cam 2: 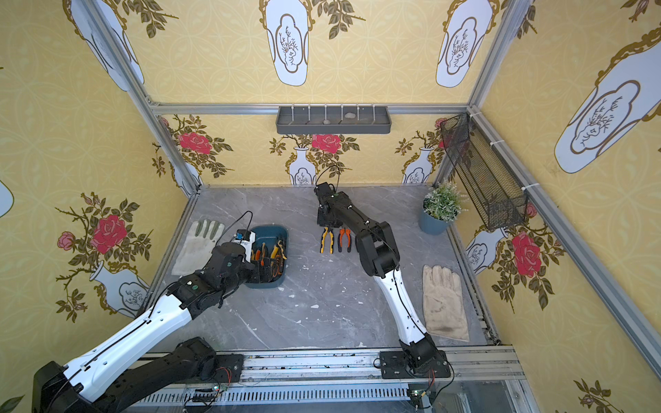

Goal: Take the pliers out of the storage box
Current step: Place the pliers at the center of the board, then pick up the pliers from the storage box.

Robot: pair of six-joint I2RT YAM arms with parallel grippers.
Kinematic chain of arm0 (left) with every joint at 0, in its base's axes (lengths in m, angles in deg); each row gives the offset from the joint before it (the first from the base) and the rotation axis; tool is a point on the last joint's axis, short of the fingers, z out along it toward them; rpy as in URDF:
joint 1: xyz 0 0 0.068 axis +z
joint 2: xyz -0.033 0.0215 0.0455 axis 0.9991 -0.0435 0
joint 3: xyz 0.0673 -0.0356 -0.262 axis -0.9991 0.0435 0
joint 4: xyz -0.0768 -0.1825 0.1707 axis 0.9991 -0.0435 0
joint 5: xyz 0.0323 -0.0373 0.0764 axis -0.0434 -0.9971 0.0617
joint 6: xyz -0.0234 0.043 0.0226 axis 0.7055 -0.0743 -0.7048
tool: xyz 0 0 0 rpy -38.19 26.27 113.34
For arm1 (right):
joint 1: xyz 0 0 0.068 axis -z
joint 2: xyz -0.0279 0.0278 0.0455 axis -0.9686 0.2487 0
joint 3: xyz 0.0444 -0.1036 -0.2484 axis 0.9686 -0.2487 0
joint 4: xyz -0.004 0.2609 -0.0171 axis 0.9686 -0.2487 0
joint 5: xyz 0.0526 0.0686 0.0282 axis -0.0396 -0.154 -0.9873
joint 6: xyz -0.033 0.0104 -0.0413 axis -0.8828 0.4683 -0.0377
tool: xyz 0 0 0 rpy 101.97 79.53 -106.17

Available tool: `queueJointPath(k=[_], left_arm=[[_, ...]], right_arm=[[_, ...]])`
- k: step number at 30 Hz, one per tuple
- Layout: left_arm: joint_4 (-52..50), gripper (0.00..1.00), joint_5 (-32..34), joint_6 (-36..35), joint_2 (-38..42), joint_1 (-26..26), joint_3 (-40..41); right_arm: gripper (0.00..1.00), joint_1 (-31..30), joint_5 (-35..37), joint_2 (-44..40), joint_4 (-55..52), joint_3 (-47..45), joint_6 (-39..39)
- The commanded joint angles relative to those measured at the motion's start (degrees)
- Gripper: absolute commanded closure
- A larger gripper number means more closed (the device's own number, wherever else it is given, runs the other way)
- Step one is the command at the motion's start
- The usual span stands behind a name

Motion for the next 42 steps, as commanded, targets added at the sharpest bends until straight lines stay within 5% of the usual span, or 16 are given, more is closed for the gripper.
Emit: queueJointPath(k=[1, 9, 20, 30, 42], left_arm=[[-0.9, 0.05, 0.1, 0.3, -0.5, 0.0, -0.7], [-6.0, 0.04, -1.7, 0.9, -3.8, 1.0, -4.9], [-23.0, 0.16, 0.8, -0.2, -22.6, 7.7, -14.1], [-30.1, 0.24, 17.0, -0.9, -33.7, 6.6, -19.2], [-33.6, 0.28, 31.2, 4.8, -47.6, 2.2, -21.5]], right_arm=[[0.57, 0.3, 0.2, -1.6, -0.3, 2.5, -0.8], [0.55, 0.1, 3.3, -13.9, -0.9, 4.3, -3.5], [0.55, -9.6, 4.3, -45.1, 12.7, -38.8, -3.1], [0.55, -13.9, 3.0, -61.9, 20.8, -63.1, 5.6], [0.55, -13.8, 2.9, -69.3, 21.9, -69.8, 6.3]])
